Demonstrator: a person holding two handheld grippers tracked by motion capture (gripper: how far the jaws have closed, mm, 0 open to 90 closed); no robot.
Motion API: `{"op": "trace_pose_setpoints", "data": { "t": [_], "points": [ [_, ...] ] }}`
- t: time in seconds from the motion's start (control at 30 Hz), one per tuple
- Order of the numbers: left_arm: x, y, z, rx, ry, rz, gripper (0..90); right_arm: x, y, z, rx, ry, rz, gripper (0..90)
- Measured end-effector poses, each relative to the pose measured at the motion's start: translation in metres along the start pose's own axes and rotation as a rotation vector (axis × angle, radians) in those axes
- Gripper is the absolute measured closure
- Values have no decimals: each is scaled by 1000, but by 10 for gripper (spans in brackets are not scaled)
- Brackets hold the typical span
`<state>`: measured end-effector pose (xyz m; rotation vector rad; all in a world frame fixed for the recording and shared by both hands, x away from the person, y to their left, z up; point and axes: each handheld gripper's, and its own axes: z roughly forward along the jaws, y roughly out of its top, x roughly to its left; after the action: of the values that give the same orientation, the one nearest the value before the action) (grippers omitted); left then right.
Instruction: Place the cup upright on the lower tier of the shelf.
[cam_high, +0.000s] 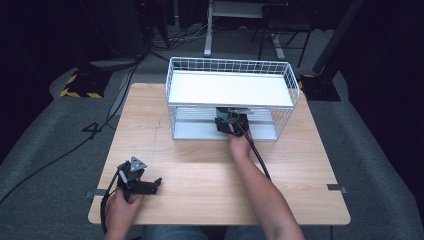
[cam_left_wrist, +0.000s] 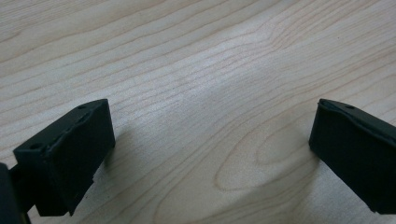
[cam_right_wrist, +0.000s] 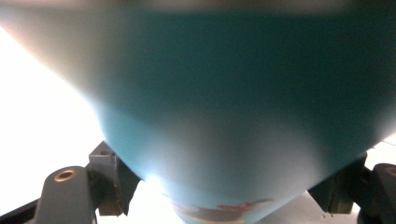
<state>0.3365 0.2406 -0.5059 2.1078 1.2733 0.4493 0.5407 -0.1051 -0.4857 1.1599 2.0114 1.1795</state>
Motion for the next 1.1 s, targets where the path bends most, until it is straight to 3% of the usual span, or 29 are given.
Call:
{"op": "trace_pose_setpoints", "data": {
  "t": [0.3, 0.4, 0.63, 0.77, 0.93, 1.1],
  "points": [
    [0, 0, 0, -1, 1, 1, 7, -3, -1, 1, 11, -3, 23, 239],
    [0, 0, 0, 0, 0, 1, 7, -4, -2, 2, 13, 11, 54, 237],
    [0, 0, 0, 0, 0, 0, 7, -5, -2, 2, 13, 17, 58, 231],
    [0, 0, 0, 0, 0, 0, 7, -5, -3, 1, 17, 3, 55, 150],
    [0, 0, 0, -1, 1, 2, 7, -3, -1, -3, 0, 9, 33, 109],
    [0, 0, 0, 0, 0, 0, 7, -4, -2, -10, -2, 18, 42, 83]
  ]
}}
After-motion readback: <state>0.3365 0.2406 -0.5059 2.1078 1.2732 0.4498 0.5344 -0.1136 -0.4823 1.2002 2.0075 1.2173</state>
